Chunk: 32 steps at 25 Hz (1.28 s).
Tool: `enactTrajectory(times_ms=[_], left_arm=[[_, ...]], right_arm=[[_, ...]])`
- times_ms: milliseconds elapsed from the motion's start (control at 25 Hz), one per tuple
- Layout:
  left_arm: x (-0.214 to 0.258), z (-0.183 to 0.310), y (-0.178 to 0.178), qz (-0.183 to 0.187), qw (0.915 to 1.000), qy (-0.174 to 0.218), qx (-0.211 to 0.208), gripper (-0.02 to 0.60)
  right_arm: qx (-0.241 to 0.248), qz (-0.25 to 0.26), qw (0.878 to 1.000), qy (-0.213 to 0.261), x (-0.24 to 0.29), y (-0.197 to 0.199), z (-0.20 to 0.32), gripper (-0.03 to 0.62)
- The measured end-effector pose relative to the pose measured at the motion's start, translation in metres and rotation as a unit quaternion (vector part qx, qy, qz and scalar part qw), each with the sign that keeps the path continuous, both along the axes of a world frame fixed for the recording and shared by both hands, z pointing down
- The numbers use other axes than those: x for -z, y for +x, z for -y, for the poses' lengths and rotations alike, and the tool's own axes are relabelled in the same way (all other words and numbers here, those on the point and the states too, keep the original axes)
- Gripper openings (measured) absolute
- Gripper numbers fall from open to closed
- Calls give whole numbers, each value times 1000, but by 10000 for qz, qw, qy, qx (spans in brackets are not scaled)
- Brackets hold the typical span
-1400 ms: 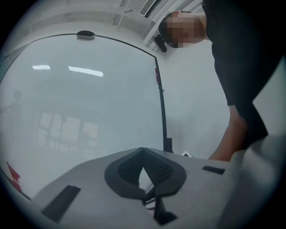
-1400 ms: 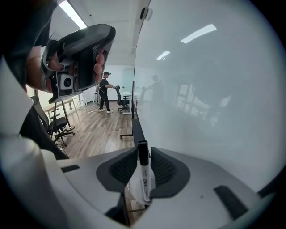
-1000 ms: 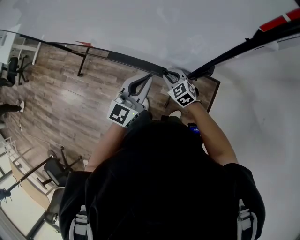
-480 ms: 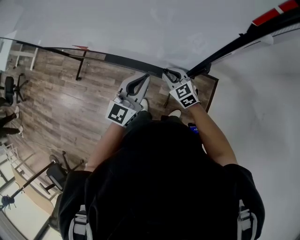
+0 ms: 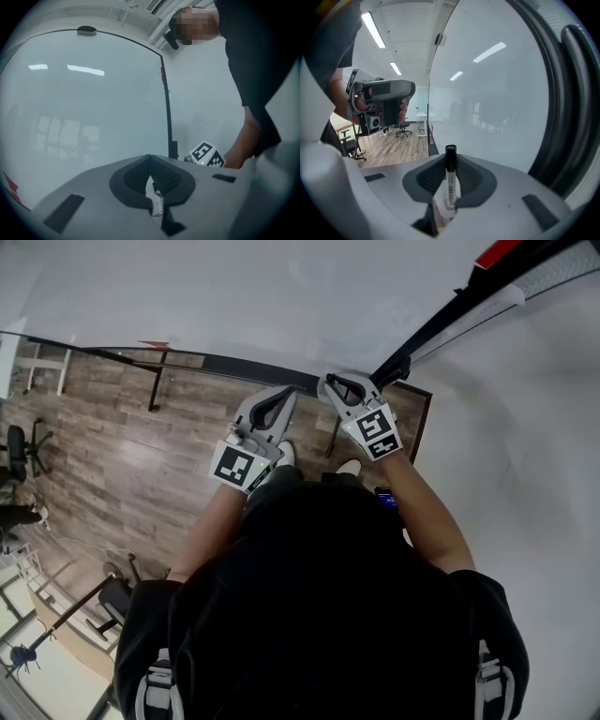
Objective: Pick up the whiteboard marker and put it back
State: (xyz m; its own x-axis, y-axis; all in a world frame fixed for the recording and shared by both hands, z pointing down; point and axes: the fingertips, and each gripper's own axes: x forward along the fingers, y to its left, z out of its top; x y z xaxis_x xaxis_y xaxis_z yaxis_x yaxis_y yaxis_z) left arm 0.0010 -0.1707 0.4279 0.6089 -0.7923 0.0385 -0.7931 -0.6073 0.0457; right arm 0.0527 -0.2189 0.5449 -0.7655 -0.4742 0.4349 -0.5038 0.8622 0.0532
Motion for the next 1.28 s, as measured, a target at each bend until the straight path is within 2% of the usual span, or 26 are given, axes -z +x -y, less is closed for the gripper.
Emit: enactTrajectory(times_ms=[720,1040,1280], left_arm=[[27,6,8,66,9998,159,-115,4],[52,1,19,64,9989,285,-369,5],[60,-1,26,94,9978,354,-558,5]], right_arm=[[-235,904,9951,312,94,15,-8,61],[-287,1189,9918,369,149,29,-25,61],[-325,1283,9904,385,167,43,-36,61]])
